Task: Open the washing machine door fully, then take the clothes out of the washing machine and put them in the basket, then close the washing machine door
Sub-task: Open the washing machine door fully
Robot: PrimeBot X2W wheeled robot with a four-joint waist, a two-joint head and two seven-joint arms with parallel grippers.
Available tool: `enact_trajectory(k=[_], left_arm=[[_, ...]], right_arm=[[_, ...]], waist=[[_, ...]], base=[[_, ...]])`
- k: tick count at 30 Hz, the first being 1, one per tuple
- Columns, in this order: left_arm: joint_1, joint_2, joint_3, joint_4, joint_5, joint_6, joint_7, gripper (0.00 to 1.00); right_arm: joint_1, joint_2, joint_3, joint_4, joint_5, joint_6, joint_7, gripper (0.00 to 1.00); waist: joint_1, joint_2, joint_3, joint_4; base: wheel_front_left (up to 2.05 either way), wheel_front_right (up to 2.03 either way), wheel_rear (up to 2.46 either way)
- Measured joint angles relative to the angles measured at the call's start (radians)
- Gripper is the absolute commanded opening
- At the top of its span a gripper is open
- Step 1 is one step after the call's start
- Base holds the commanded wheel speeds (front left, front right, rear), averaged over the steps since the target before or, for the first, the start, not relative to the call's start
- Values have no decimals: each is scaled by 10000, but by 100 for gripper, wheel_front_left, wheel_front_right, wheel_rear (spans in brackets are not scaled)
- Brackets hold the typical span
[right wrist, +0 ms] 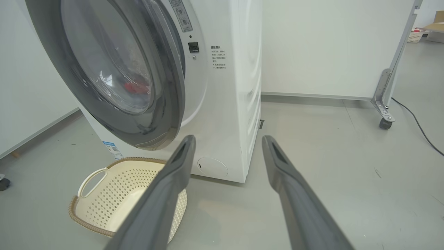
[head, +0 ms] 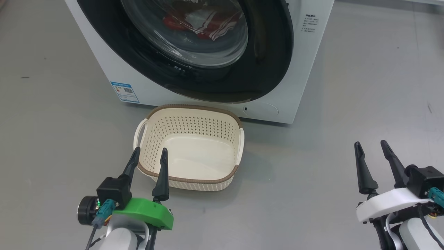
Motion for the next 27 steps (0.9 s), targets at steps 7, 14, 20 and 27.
enact_trajectory(k=[7, 14, 20, 27], left_arm=[[23, 0, -2, 13, 75, -4, 0, 100], [68, 0, -2, 31, 86, -6, 0, 100], [78, 0, -2, 31, 86, -6, 0, 100], [93, 0, 13, 31, 88, -6, 0, 100]], right_arm=[[165, -2, -52, -56, -15, -73, 0, 100], [193, 2, -96, -130, -61, -75, -17, 100], [232, 10, -119, -205, -94, -77, -27, 100], [359, 81, -150, -280, -109, -92, -27, 100]], waist=[[0, 0, -32, 4], [0, 0, -59, 7], [0, 0, -66, 5], [0, 0, -38, 12]], base=[[0, 0, 0], [0, 0, 0], [0, 0, 0], [0, 0, 0]])
